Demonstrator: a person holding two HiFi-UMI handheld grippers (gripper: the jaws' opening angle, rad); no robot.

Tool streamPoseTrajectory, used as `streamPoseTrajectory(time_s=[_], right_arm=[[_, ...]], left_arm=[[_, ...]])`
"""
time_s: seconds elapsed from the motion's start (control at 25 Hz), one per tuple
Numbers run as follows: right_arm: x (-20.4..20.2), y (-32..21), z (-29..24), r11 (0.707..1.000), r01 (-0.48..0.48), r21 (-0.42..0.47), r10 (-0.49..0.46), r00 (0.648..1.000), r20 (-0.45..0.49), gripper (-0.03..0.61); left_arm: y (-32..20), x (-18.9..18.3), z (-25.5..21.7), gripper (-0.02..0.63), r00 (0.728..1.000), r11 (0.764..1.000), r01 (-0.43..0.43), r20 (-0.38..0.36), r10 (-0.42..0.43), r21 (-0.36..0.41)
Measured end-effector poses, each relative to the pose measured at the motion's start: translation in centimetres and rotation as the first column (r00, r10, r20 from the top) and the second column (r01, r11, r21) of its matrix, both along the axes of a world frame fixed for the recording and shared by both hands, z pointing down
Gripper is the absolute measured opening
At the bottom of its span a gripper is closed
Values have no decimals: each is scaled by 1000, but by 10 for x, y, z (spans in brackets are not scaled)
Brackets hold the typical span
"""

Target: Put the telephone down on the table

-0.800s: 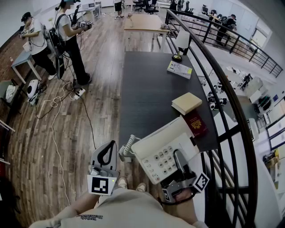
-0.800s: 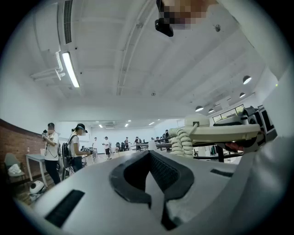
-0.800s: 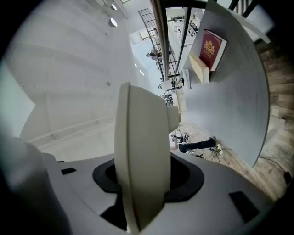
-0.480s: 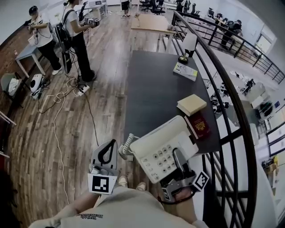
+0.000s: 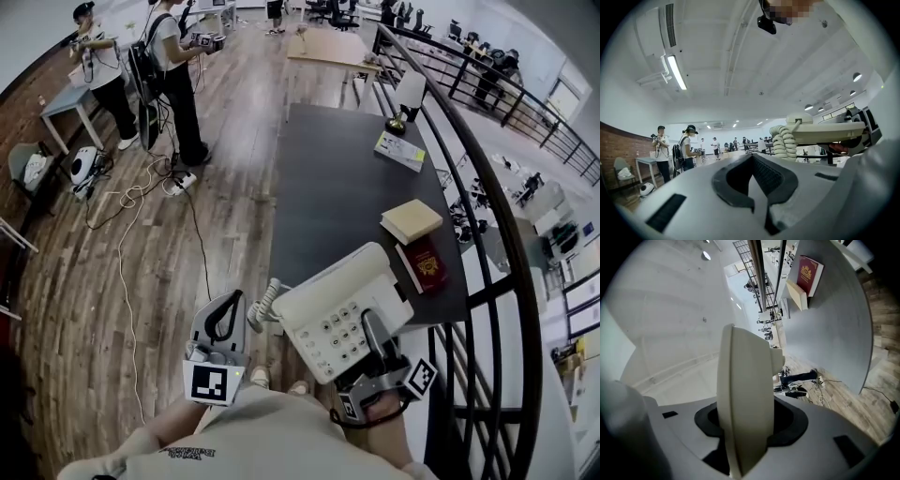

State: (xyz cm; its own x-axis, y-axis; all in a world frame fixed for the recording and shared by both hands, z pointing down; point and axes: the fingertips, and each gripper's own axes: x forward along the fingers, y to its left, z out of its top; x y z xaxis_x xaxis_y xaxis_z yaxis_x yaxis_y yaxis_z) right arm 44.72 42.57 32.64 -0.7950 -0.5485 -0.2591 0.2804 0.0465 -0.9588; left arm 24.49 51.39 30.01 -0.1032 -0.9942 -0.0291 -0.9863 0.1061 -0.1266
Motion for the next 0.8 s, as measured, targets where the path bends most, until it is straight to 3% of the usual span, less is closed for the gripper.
streamPoseTrajectory(time_s=[0.28, 0.56, 0.8], right_arm=[[-3, -6, 5, 998, 62, -4, -62, 998, 6, 198], [-11, 0, 13, 990, 138, 34, -138, 990, 18, 198], [-47, -6, 27, 978, 206, 40, -206, 979, 9, 198]], left_arm=[[12, 4, 6, 5, 999, 999, 41, 28, -41, -28], [36, -2, 16, 5, 986, 987, 143, 93, -136, -70], [32, -34, 2, 5, 975, 984, 178, 136, -176, -3]])
